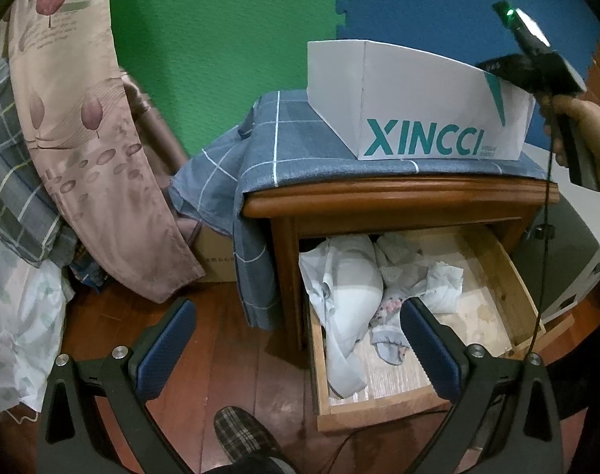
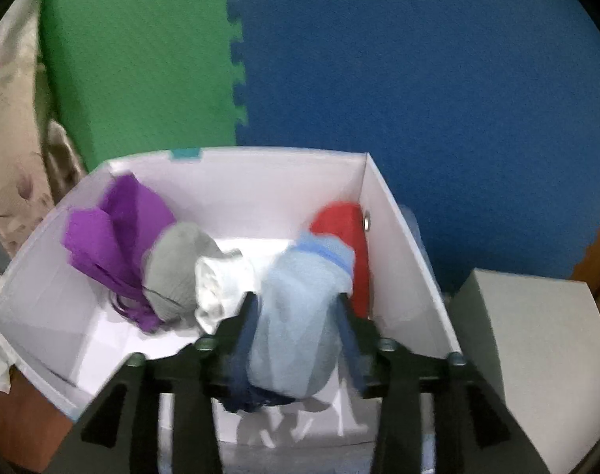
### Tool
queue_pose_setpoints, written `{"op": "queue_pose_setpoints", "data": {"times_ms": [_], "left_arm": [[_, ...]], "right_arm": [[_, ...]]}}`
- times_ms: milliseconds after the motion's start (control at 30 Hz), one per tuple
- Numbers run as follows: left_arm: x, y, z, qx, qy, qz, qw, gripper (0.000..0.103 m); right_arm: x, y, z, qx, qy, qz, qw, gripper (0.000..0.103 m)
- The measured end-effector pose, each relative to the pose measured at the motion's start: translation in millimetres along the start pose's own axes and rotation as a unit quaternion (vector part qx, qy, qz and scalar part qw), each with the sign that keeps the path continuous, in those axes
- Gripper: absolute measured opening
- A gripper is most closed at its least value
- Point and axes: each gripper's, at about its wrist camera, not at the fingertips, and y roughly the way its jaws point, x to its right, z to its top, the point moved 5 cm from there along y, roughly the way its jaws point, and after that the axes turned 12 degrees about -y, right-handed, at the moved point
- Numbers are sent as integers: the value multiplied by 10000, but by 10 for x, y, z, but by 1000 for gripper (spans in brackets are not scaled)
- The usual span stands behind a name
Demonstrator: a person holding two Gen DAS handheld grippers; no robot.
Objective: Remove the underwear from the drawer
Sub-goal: 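Open the right tool to drop the light blue sock into the box, then reach the left tool into the drawer and grasp the white underwear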
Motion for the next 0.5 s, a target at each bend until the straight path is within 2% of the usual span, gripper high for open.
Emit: {"op": "queue_pose_setpoints", "data": {"times_ms": [67,133,200,233,300,367,433,500], "left_arm": [[13,-47,4,114,22,-65,9999,102],[35,-105,0,251,87,-128,9996,102],[53,-110,2,265,170,-106,9994,102],[63,-100,-5,240,203,-82,9995,102],[103,-73,-5,173,237,-93,9995,102],[138,-69,20,170,204,-179,9995,102],[196,-39,21,115,164,-294,9994,102],[330,75,-44,-225,272,-392,9986,102]], "right_arm": [[77,-335,110,520,-30,-286,9982,46],[143,-775,156,1016,-20,-190,9946,59],[116,-1223,20,1501,-124,-5,9886,82],[36,-1391,-136,1619,-295,154,9863,84],[-229,-1452,-525,1277,-931,450,9864,84],[-514,-1362,-1069,555,-1537,633,9845,84],[-644,-1314,-1603,53,-1398,1017,9849,84],[-718,-1269,-2045,-340,-1049,1371,9844,84]]}}
